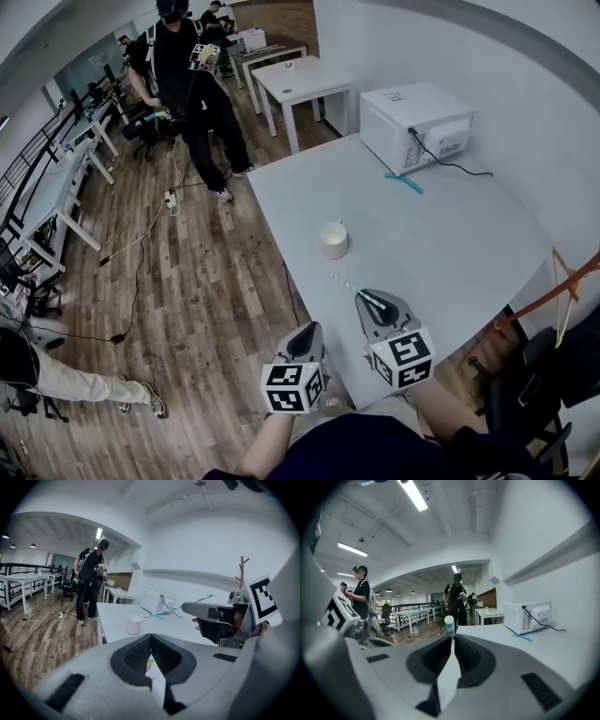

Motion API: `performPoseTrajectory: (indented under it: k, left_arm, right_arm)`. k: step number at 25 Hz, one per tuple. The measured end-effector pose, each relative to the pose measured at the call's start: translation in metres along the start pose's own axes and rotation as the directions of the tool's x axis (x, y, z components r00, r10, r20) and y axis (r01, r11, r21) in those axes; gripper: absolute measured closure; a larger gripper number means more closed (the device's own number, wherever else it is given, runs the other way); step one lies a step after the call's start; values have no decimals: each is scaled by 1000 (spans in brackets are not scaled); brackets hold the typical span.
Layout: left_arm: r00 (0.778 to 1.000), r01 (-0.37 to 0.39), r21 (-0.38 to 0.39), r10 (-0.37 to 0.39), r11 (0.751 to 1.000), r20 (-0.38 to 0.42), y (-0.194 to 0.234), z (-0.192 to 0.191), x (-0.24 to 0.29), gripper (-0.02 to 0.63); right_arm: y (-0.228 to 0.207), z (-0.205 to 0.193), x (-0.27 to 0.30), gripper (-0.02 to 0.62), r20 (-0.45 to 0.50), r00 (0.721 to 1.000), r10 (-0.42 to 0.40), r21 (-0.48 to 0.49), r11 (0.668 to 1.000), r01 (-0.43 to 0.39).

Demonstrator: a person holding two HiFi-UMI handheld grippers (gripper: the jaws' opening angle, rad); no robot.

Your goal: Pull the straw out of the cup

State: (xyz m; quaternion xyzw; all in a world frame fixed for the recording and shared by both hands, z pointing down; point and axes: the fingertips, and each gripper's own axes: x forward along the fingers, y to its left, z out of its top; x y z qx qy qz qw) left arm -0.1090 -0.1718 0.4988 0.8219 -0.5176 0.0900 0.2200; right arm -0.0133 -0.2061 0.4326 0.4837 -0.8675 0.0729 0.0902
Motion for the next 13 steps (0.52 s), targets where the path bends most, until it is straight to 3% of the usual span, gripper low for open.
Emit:
performPoseTrajectory:
  k: [13]
  left_arm:
    - [1000,19,3,-19,1000,3,-7,0,5,589]
  right_arm:
    - [1,2,-2,552,14,1000,-1,0,1000,1]
